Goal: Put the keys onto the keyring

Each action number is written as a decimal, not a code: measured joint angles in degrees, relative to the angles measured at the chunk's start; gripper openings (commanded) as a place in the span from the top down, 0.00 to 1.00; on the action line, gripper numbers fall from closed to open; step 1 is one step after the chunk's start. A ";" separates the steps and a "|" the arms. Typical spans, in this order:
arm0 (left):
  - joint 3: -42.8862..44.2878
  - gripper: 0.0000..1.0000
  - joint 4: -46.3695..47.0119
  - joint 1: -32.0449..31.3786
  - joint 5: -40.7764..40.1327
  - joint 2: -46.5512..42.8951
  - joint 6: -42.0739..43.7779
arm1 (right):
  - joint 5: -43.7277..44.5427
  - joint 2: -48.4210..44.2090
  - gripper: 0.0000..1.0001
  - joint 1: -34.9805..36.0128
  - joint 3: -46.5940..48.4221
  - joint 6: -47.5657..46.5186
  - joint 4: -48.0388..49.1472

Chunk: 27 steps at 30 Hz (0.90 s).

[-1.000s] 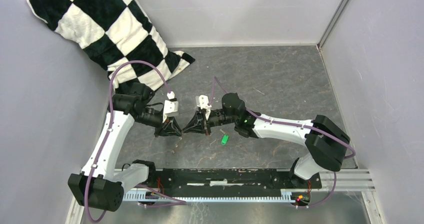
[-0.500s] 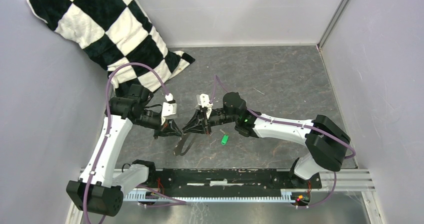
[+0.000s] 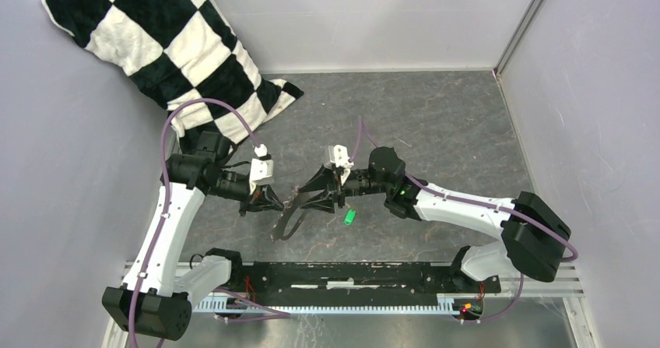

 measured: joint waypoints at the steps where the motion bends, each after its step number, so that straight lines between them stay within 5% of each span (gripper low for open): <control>1: 0.00 0.98 0.00 0.00 0.04 0.00 0.00 | -0.07 0.13 0.55 0.02 0.00 0.50 0.63; 6: 0.00 0.98 0.02 0.00 0.22 0.00 -0.02 | -0.66 2.05 0.64 1.07 0.31 2.10 3.15; 27: -0.04 0.98 -0.24 0.00 -0.35 -1.51 -0.17 | 0.81 5.25 0.58 3.78 0.81 2.82 5.40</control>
